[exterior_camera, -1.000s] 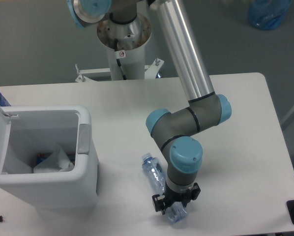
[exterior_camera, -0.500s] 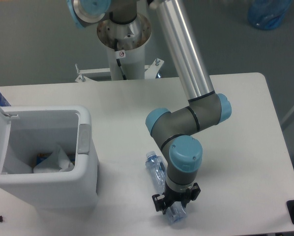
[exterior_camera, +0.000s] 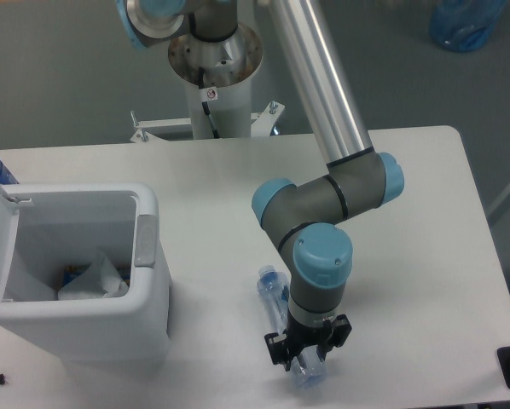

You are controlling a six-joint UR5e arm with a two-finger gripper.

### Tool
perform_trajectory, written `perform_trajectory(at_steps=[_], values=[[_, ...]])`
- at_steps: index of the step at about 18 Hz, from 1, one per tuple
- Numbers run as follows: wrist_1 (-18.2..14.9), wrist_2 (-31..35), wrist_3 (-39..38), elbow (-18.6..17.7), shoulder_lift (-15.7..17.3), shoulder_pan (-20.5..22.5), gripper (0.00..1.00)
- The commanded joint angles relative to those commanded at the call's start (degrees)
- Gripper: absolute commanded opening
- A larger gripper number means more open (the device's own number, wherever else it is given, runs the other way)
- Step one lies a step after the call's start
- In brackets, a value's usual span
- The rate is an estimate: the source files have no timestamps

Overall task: Place the trash in the trash can
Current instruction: 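Lower the gripper around the water bottle's body and close, then lift the water bottle and carry it over the trash bin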

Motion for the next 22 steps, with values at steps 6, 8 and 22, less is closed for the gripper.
perform_trajectory(at_steps=[6, 8, 22], values=[[0.5, -0.1, 0.0, -0.6, 3.0, -0.1, 0.59], [1.1, -0.1, -0.1, -0.3, 4.9, -0.5, 0.59], [9.6, -14.4, -2.3, 1.9, 22.2, -1.3, 0.59]])
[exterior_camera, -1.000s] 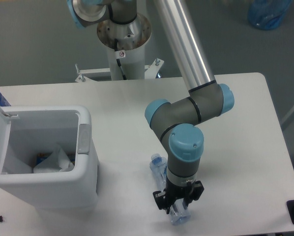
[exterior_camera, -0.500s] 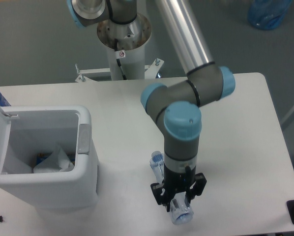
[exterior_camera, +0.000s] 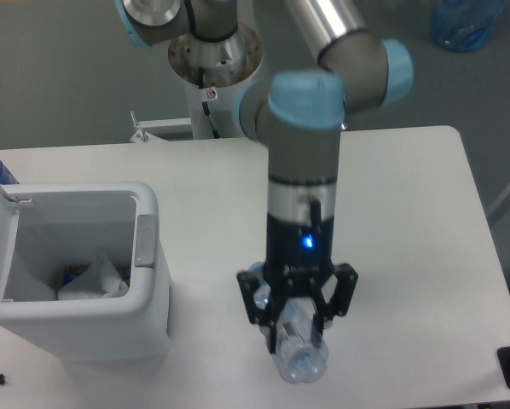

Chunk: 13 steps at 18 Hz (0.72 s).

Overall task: Place the trash in the trash can
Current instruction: 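Lift the water bottle and carry it over the trash bin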

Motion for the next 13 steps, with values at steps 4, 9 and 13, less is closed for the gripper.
perform_trajectory(at_steps=[4, 9, 13], values=[[0.0, 0.0, -0.7, -0.8, 4.8, -2.0, 0.59], [0.0, 0.1, -1.3, -1.8, 8.4, -6.6, 0.59], [-0.1, 0.2, -0.9, -2.9, 8.8, -9.8, 0.59]])
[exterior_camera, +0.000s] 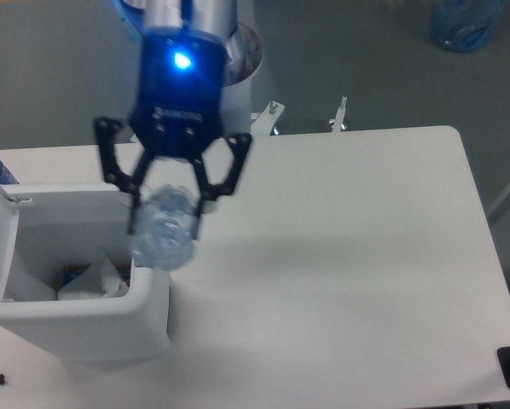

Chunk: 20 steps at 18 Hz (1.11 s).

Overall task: Place the trash in the trash can
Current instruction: 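Lift the water bottle and carry it over the trash bin, then lower the bottle into the bin and open the gripper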

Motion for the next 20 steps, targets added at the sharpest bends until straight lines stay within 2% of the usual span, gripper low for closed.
perform_trajectory(at_steps=[4, 13, 16, 17, 20], values=[[0.0, -0.1, 0.2, -0.5, -1.1, -3.2, 0.59], [0.1, -0.1, 0.2, -0.9, -4.1, -5.5, 0.61], [0.1, 0.0, 1.8, -2.8, -4.1, -5.7, 0.80], [0.1, 0.2, 2.2, -3.3, -4.1, -5.8, 1.00], [0.0, 0.3, 1.6, -3.4, -4.2, -5.8, 1.00]])
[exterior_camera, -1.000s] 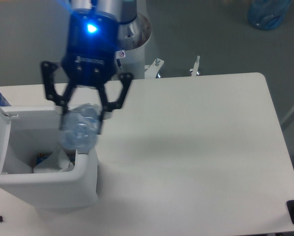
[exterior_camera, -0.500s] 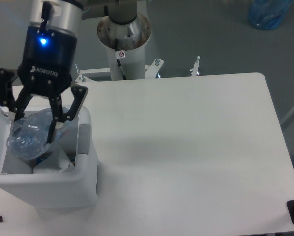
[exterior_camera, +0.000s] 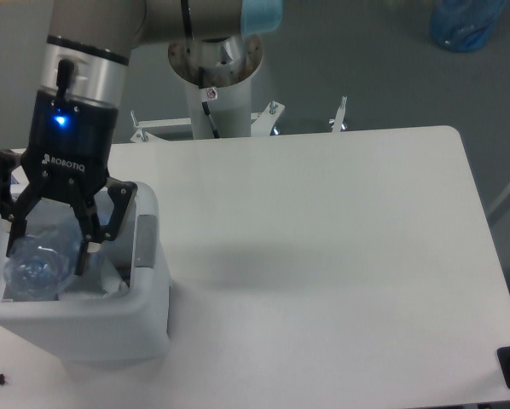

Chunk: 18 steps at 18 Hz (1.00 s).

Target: Place the trash in the trash can

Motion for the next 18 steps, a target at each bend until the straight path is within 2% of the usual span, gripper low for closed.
perform_trajectory(at_steps=[3, 6, 12, 15, 18], values=[[0.0, 0.0, -1.0, -0.3, 0.1, 0.8, 1.00], [0.0, -0.2, -1.0, -0.1, 0.4, 3.7, 1.00], [-0.3, 0.1, 1.5, 0.1, 0.4, 13.0, 1.00], [-0.6, 1.4, 6.7, -1.0, 0.4, 16.8, 1.00], [-1.3, 8.8, 13.9, -2.9, 0.7, 18.1, 1.00]])
